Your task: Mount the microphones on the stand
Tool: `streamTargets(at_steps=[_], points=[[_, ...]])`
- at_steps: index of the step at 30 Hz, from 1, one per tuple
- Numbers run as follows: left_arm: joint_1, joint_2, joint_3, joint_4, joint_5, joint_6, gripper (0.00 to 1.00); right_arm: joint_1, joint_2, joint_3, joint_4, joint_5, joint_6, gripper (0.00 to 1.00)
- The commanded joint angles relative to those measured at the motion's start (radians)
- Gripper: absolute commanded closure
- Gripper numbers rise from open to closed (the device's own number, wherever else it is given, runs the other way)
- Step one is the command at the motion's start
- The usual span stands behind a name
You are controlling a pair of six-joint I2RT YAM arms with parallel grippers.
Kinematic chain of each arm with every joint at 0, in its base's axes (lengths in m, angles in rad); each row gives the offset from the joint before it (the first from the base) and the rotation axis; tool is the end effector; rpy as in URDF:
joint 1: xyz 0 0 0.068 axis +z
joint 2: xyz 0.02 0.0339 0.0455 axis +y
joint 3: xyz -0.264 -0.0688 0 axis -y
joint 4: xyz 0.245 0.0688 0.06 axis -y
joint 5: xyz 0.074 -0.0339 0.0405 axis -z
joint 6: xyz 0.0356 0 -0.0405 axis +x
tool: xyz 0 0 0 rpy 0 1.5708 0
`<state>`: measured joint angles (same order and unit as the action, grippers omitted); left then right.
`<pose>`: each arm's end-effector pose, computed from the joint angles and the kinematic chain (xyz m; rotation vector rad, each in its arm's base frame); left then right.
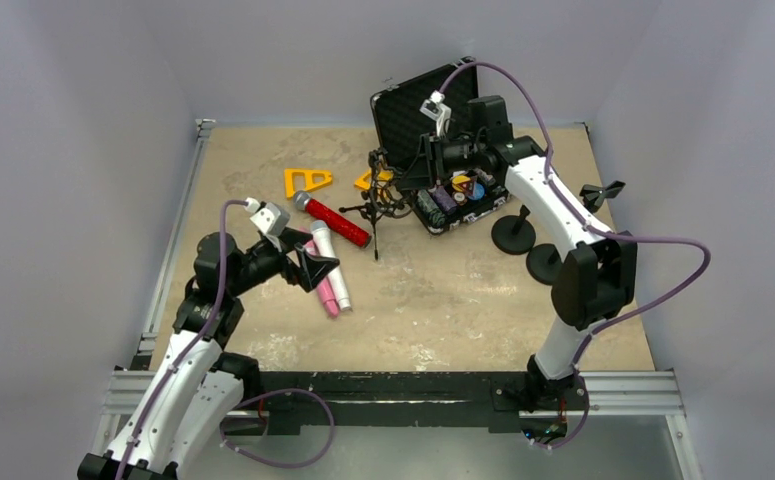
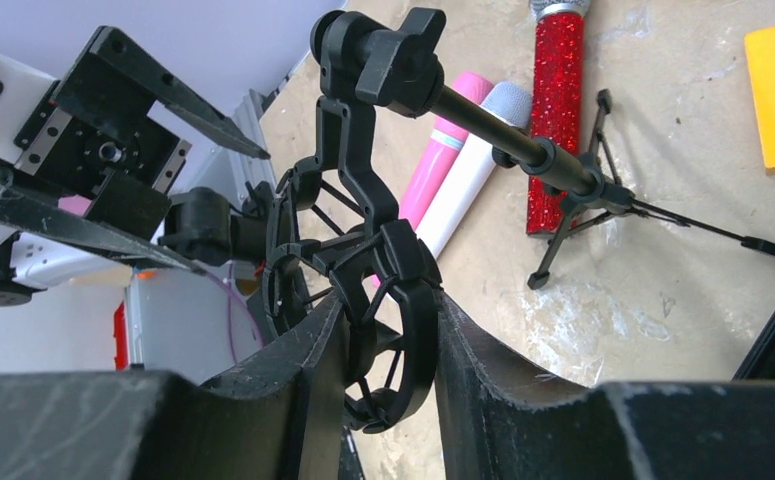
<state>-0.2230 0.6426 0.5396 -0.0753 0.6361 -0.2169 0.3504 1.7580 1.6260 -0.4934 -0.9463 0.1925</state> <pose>0.1509 -0.0559 0.2880 0.4816 1.7293 -0.8717 0.3627 0.1633 0.3446 -0.7215 2.0728 1.3383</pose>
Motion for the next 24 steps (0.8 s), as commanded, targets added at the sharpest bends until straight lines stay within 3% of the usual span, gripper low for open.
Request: streamTargets(at_steps=[1,15,24], points=[[0.005,-0.003,-0.010,0.076,0.043,0.011,0.03,-0.013,-0.071,0.076,-0.046,-0.073,-0.065,0.66],[-0.033,0.199,0.062,0.343,0.118,0.029,0.05,-0.075,-0.137,0.061,-0.183,-0.192,-0.054,0.67],[-0.154,0.289,0.103,0.426,0.023,0.026,0.08,-0.079,-0.227,-0.058,-0.249,-0.185,-0.150,0.67]])
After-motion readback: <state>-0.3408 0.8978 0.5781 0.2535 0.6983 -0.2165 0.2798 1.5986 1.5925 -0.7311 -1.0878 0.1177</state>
